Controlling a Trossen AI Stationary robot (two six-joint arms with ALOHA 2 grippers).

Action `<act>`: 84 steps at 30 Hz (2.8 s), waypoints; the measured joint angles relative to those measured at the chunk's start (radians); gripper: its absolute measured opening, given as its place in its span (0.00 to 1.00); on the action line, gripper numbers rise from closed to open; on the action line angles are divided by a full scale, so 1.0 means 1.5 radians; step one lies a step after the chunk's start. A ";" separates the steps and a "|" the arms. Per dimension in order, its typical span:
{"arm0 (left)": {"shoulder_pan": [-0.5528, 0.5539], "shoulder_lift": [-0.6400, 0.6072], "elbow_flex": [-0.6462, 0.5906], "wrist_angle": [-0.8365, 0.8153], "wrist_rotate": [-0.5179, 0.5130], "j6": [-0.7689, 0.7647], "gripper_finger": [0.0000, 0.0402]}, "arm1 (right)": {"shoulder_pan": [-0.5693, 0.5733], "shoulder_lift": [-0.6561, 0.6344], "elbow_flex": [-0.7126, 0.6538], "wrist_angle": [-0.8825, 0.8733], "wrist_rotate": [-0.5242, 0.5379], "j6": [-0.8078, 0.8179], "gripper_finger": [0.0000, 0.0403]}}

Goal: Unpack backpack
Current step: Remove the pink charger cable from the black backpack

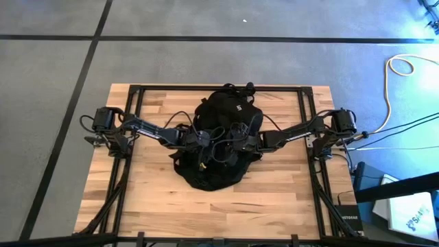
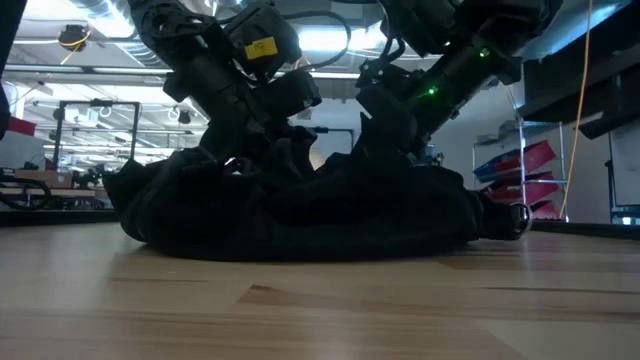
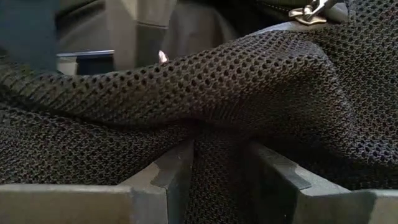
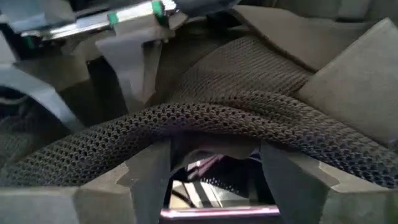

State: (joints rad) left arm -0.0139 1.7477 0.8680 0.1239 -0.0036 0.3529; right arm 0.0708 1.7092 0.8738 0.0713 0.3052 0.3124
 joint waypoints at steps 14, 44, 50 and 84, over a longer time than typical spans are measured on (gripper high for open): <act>0.000 0.000 0.001 -0.001 0.000 -0.001 0.33 | 0.001 -0.001 0.000 -0.035 0.082 -0.037 0.56; 0.000 0.000 0.001 -0.009 -0.001 -0.003 0.33 | 0.000 -0.120 -0.002 -0.259 0.125 -0.033 0.56; 0.000 0.000 0.001 -0.008 0.000 -0.003 0.33 | 0.001 -0.113 -0.002 -0.269 0.135 -0.033 0.56; -0.046 -0.046 0.014 0.086 -0.131 0.019 0.33 | 0.000 -0.058 -0.002 -0.012 0.044 -0.177 0.01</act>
State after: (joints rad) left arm -0.0827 1.6793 0.8892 0.2529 -0.1996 0.3813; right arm 0.0704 1.6215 0.8715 0.0530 0.3716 0.0471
